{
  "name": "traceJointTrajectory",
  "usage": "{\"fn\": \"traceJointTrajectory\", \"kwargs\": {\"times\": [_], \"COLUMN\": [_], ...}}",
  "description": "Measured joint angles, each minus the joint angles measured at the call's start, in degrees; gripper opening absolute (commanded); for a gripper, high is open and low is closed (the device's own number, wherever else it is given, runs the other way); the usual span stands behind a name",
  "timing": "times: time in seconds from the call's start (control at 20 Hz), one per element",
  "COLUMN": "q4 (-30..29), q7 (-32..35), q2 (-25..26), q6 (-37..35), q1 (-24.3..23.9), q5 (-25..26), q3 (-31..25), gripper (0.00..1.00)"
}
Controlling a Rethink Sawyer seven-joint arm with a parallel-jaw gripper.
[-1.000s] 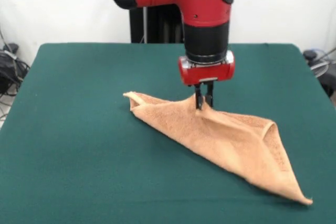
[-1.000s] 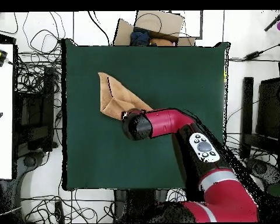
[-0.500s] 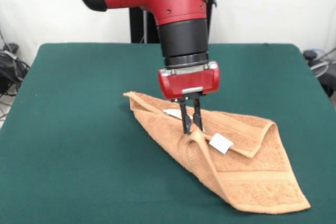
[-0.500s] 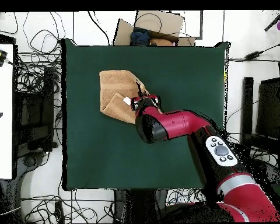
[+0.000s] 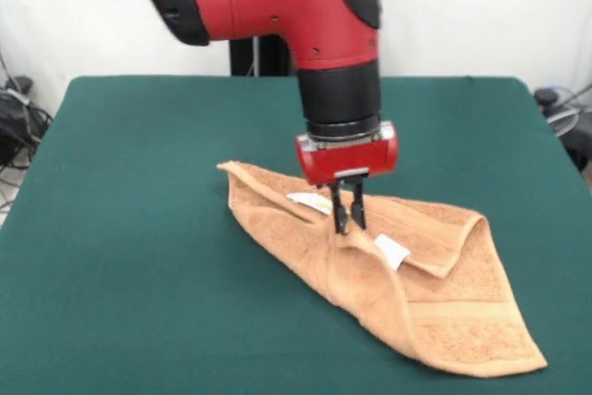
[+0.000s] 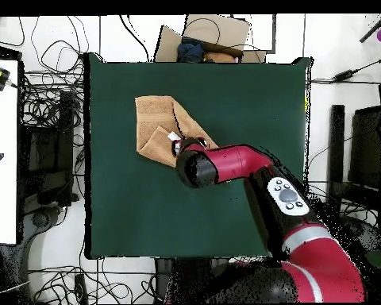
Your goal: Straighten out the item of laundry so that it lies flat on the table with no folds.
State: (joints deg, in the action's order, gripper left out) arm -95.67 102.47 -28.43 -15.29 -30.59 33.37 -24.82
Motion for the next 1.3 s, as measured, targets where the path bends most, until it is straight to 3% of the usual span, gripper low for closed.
{"fn": "traceJointTrajectory", "kwargs": {"times": [0.45, 0.65, 0.8, 0.95, 1.1, 1.3], "q4": [1.5, 1.3, 0.8, 0.7, 0.6, -0.5], "q7": [0.0, 0.0, 0.0, 0.0, 0.0, 0.0], "q2": [-6.0, -7.2, -6.1, -4.6, -3.2, -4.8], "q6": [-34.4, -45.8, -45.0, -41.0, -33.4, -29.0], "q1": [7.2, 6.8, 4.6, 3.1, 1.6, 1.5], "q5": [-10.1, -18.7, -24.0, -25.7, -25.9, -25.9], "q3": [1.3, 1.0, 0.4, 0.4, 0.4, 0.4], "gripper": [0.0, 0.0, 0.0, 0.0, 0.0, 0.0]}}
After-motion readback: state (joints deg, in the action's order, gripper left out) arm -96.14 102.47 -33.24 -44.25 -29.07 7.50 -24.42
